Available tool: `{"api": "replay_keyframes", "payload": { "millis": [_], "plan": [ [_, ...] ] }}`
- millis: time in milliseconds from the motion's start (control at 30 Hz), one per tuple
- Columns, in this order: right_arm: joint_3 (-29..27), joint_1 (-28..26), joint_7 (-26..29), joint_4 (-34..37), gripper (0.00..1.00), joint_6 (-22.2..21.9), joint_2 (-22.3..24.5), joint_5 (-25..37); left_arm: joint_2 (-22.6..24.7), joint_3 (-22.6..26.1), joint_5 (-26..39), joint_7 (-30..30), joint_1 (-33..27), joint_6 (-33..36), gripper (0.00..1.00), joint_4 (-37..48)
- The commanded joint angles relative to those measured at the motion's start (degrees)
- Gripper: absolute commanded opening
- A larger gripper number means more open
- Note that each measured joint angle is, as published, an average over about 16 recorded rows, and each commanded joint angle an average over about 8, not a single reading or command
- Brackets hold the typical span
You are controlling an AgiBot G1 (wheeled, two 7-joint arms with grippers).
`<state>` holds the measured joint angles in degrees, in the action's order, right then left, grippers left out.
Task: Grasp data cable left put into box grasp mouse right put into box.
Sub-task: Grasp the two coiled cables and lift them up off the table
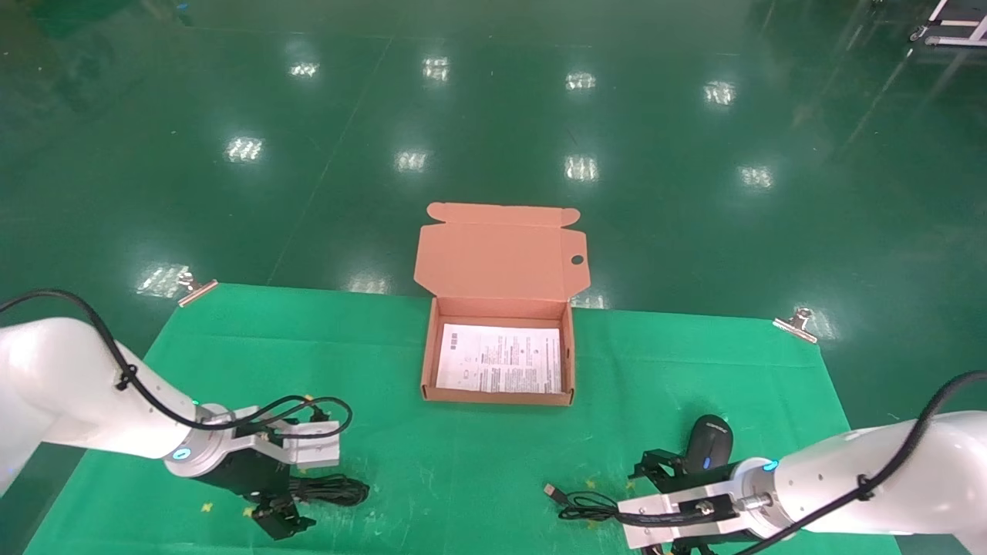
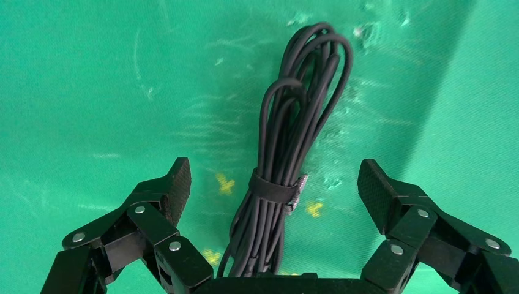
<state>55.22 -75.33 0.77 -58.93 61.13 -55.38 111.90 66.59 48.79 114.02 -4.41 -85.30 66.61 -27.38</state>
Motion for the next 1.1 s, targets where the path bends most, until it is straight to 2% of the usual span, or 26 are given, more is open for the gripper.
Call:
{"api": "replay_keyframes", "payload": {
  "millis": [33,100,133,167,200,1100],
  "plan": [
    [0.09,-0.01,-0.55,1.51,0.54,-0.87,-0.75,0.38,0.46,-0.1,-0.12,1.04,-0.24,-0.77,0.3,1.69],
    [0.07,0.04,-0.72,2.35,0.29,-1.59,-1.15,0.57,0.68,-0.24,-0.31,1.59,-0.37,-1.14,0.05,2.83],
    [0.03,0.07,-0.74,2.65,0.17,-1.86,-1.27,0.6,0.76,-0.3,-0.4,1.77,-0.42,-1.26,0.0,3.23],
    [0.0,0.08,-0.76,2.86,0.04,-2.06,-1.35,0.64,0.82,-0.34,-0.45,1.9,-0.47,-1.36,0.0,3.52],
    [-0.01,0.09,-0.76,3.02,0.0,-2.21,-1.42,0.67,0.86,-0.36,-0.48,1.97,-0.5,-1.45,0.0,3.74],
    [-0.01,0.07,-0.77,2.1,0.0,-1.39,-1.03,0.48,0.61,-0.24,-0.4,1.43,-0.33,-0.98,0.0,2.41]
  ]
}}
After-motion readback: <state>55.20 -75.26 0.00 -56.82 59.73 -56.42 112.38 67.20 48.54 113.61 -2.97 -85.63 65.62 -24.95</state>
